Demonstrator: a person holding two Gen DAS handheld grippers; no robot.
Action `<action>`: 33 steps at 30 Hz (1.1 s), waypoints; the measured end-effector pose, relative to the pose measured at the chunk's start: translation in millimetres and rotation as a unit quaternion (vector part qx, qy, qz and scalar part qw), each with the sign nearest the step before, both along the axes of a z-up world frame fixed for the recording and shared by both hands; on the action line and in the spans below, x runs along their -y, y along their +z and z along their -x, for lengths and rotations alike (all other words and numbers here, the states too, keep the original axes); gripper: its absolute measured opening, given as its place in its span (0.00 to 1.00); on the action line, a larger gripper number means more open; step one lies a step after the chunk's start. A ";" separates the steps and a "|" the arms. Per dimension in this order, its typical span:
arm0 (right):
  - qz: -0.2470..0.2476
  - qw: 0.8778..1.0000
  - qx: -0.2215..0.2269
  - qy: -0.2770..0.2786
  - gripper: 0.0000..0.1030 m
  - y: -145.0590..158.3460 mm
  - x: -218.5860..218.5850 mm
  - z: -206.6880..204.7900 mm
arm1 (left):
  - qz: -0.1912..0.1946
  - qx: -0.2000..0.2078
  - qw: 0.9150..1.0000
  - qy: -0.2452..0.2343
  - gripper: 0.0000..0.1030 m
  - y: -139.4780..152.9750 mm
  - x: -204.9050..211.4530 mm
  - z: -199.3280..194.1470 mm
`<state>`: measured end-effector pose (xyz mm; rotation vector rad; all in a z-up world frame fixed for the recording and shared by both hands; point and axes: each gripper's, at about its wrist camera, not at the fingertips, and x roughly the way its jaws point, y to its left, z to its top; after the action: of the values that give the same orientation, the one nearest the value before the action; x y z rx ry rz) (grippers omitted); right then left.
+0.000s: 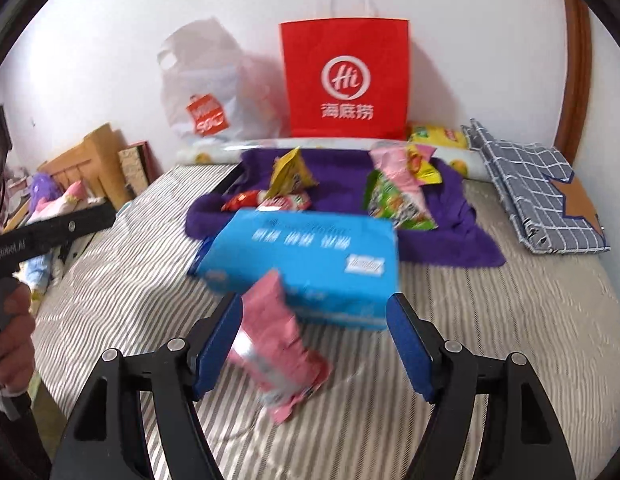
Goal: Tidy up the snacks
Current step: 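Withdraw both grippers from the towel toward the remaining snacks, then grasp the pink chip bag with the right gripper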
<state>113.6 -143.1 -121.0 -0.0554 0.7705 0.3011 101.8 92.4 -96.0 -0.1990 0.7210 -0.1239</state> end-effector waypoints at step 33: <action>0.042 0.996 0.019 -0.074 0.39 -28.3 79.7 -17.4 | -0.069 -0.084 0.994 0.000 0.69 -68.4 33.7 -70.9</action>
<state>131.0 -222.7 -149.3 -0.0832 0.7460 0.1261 172.7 58.7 -164.4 -0.0776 0.8938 -0.0563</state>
